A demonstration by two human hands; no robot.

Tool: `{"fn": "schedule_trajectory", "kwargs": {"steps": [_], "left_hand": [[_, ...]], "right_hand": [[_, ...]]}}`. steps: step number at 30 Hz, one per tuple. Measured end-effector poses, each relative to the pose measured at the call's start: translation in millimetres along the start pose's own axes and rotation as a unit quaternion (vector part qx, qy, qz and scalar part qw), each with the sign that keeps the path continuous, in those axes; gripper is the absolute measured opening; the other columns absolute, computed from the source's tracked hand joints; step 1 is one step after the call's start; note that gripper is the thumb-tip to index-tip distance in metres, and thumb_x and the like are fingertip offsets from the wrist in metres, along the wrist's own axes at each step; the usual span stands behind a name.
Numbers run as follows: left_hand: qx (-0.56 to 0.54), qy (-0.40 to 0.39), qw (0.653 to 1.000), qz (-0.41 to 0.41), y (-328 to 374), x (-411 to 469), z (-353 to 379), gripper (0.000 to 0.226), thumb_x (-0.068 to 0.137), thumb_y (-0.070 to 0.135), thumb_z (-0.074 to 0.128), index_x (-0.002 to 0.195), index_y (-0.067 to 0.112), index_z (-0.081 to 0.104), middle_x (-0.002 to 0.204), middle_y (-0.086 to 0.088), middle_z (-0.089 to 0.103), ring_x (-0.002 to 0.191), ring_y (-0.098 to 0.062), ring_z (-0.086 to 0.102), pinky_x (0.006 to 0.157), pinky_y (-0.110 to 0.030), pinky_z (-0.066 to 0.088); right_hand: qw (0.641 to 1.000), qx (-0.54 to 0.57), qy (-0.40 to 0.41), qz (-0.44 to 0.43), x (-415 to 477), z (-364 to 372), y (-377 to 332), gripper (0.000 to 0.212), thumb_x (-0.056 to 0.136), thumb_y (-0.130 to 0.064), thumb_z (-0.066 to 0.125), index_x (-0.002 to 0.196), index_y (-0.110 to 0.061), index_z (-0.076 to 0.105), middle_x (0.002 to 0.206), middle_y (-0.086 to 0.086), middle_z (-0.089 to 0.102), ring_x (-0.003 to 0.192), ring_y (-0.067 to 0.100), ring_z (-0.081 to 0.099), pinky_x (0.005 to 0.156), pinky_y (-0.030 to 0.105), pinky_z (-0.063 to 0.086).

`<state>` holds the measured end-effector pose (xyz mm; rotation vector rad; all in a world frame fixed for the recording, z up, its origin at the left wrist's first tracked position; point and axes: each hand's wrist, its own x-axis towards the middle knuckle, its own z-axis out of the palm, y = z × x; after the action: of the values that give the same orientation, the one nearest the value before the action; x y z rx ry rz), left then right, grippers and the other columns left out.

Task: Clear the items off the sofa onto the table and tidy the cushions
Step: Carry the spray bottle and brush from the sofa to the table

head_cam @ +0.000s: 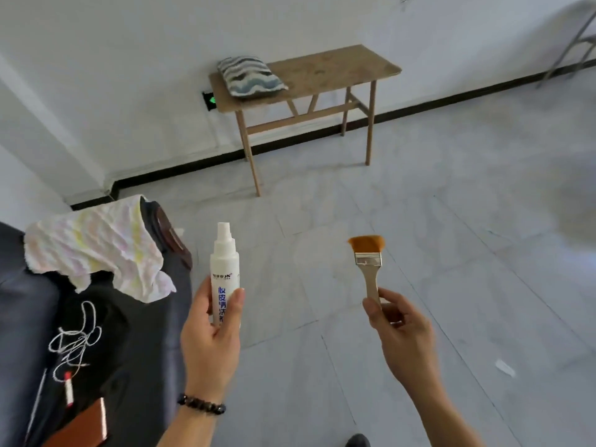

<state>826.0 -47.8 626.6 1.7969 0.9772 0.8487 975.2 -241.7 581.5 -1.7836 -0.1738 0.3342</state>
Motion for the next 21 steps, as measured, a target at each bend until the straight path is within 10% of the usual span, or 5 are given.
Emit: {"fn": "schedule_trajectory", "kwargs": {"steps": [11, 21], "left_hand": [[-0.032, 0.012, 0.999, -0.029, 10.7, 139.6, 134.5, 0.032, 0.085, 0.033, 0.063, 0.113, 0.044, 0.055, 0.089, 0.024, 0.067, 0.069, 0.004, 0.062, 0.056, -0.006, 0.047], [-0.078, -0.053, 0.995, 0.024, 56.2, 404.4, 290.5, 0.033, 0.089, 0.028, 0.066, 0.121, 0.021, 0.060, 0.092, 0.012, 0.067, 0.070, -0.001, 0.061, 0.057, -0.011, 0.049]], "right_hand": [[0.999, 0.000, -0.033, -0.021, 205.4, 18.3, -17.8, 0.018, 0.085, -0.029, 0.076, 0.094, -0.044, 0.072, 0.077, -0.002, 0.069, 0.070, 0.019, 0.063, 0.066, 0.035, 0.052], [0.999, 0.014, 0.023, -0.045, 475.6, 62.1, -99.4, 0.014, 0.087, -0.025, 0.074, 0.094, -0.038, 0.073, 0.084, -0.002, 0.067, 0.070, 0.012, 0.061, 0.062, 0.016, 0.047]]}}
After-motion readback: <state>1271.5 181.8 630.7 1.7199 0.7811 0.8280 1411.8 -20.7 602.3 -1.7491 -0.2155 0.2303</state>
